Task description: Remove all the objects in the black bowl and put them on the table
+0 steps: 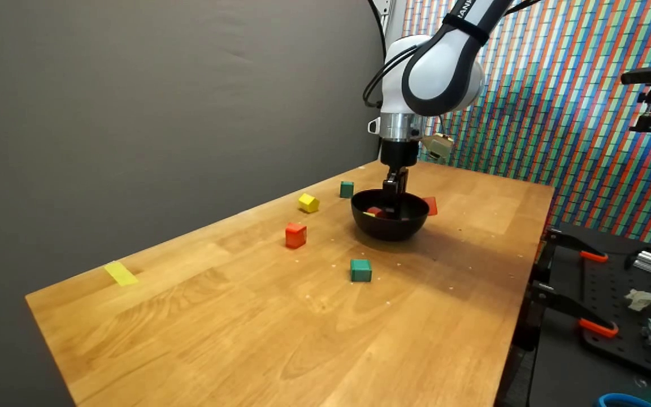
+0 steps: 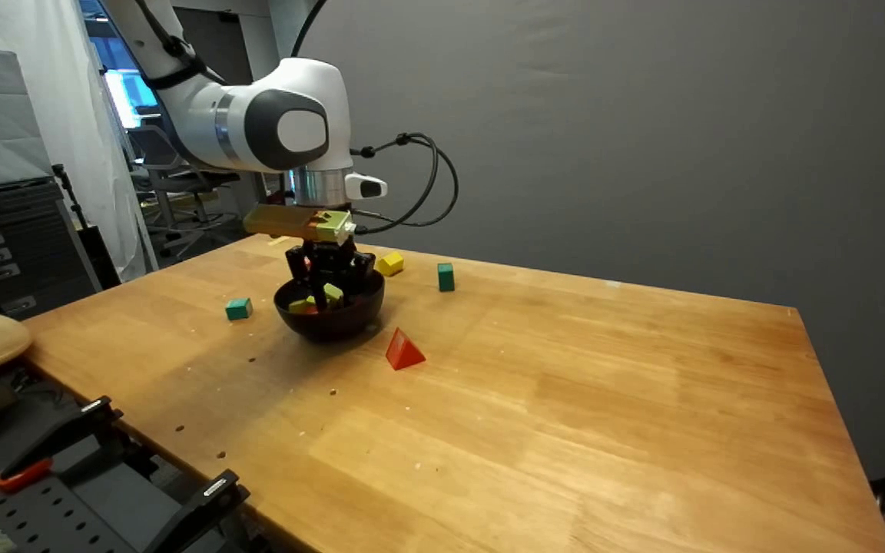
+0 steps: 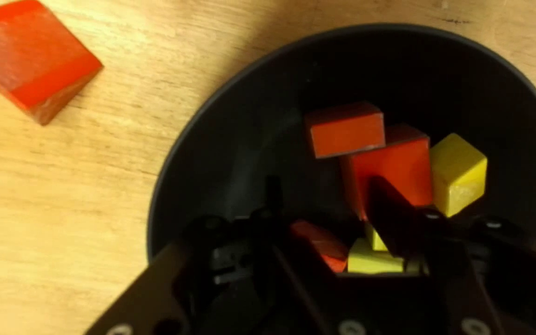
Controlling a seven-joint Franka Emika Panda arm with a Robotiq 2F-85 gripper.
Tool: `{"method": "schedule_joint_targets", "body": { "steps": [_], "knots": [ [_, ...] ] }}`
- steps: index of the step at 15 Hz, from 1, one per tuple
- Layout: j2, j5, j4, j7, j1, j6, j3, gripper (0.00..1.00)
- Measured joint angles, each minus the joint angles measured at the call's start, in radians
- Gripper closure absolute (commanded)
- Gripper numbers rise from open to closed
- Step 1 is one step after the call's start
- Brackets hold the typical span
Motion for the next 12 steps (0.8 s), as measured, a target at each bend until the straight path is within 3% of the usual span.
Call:
{"method": "schedule_joint_targets", "body": {
  "steps": [2, 3, 8, 12],
  "knots": [
    [-0.034, -0.007, -0.016, 0.012, 0.000, -0.005, -0.014, 0.02],
    [-0.050, -0.009, -0.021, 0.015, 0.000, -0.013, -0.021, 0.00],
    [-0.066, 0.038, 0.004, 0.005, -0.005, -0.076, -0.007, 0.00],
    [-0.016, 0.023, 0.059, 0.047, 0.030, -0.080, -0.003, 0.00]
  ]
}}
